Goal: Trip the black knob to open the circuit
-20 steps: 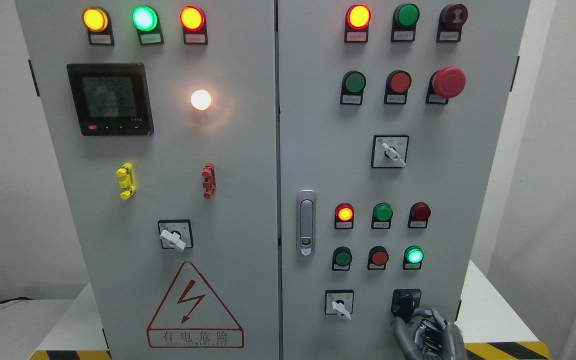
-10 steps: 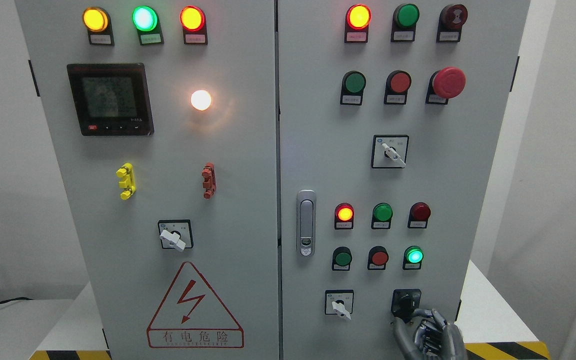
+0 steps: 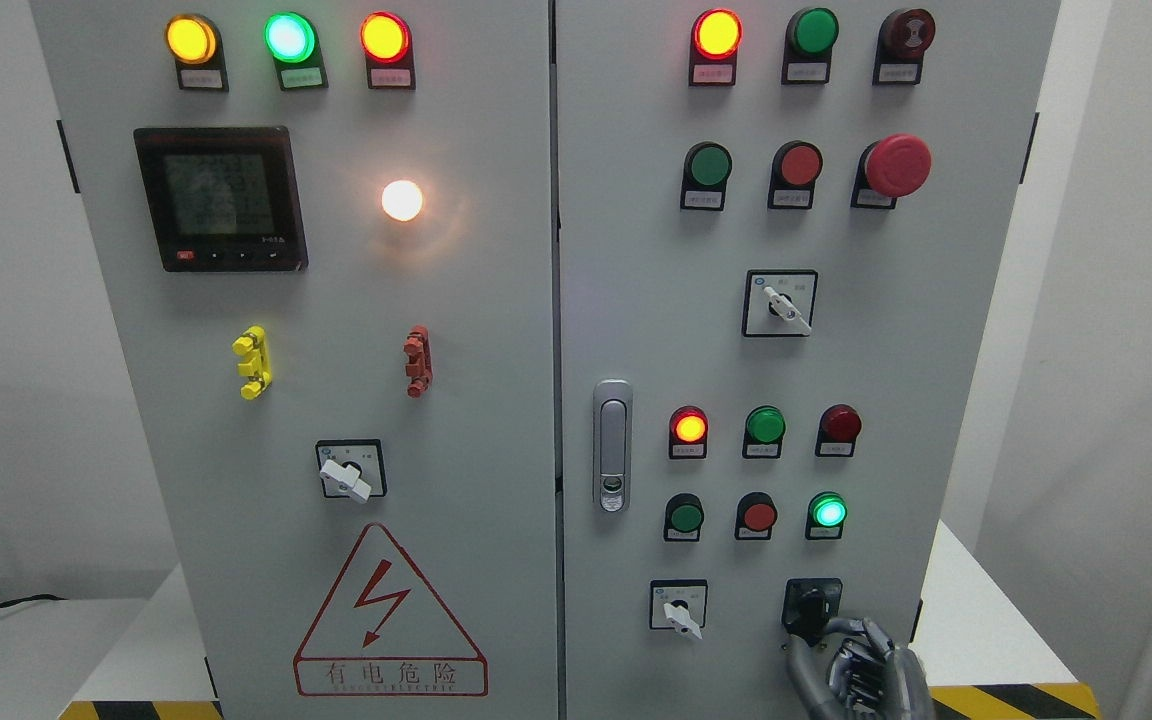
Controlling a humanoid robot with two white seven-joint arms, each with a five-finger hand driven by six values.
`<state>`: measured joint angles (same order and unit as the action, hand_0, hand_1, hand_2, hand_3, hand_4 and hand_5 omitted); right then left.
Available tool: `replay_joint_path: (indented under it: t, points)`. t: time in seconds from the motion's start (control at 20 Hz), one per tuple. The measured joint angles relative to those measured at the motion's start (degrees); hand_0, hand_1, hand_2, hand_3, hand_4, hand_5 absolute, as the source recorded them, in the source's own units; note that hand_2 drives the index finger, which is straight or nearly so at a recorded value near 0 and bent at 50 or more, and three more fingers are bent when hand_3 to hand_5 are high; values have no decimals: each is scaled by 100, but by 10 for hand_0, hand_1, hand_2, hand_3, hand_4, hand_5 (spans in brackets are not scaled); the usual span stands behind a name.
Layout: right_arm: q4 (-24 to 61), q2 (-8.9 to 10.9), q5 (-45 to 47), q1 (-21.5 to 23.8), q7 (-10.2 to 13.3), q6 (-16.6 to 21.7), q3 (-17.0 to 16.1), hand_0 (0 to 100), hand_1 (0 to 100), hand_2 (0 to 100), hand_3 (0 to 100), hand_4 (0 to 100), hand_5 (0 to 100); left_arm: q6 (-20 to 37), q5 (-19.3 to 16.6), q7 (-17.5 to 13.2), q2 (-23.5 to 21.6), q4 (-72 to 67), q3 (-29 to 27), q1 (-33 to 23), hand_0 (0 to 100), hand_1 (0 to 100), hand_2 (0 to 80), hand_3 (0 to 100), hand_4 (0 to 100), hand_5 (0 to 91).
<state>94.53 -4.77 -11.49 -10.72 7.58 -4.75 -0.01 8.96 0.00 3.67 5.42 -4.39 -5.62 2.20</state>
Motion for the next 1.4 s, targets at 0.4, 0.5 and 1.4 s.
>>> replay_joint_path:
  t: [0.4, 0.5, 1.4]
  points:
    - [9, 13, -8, -2, -32, 0, 0, 383, 732, 471, 935, 1000, 1000, 0, 0, 0, 0, 0, 0, 0, 120, 389, 0, 0, 0, 0]
    - [10, 16, -9, -3, -33, 0, 0, 383, 732, 470, 934, 1000, 1000, 0, 0, 0, 0, 0, 0, 0, 120, 389, 0, 0, 0, 0]
    - [11, 44, -19, -15, -59, 0, 1, 379, 732, 449, 920, 1000, 1000, 0, 0, 0, 0, 0, 0, 0, 120, 389, 0, 0, 0, 0]
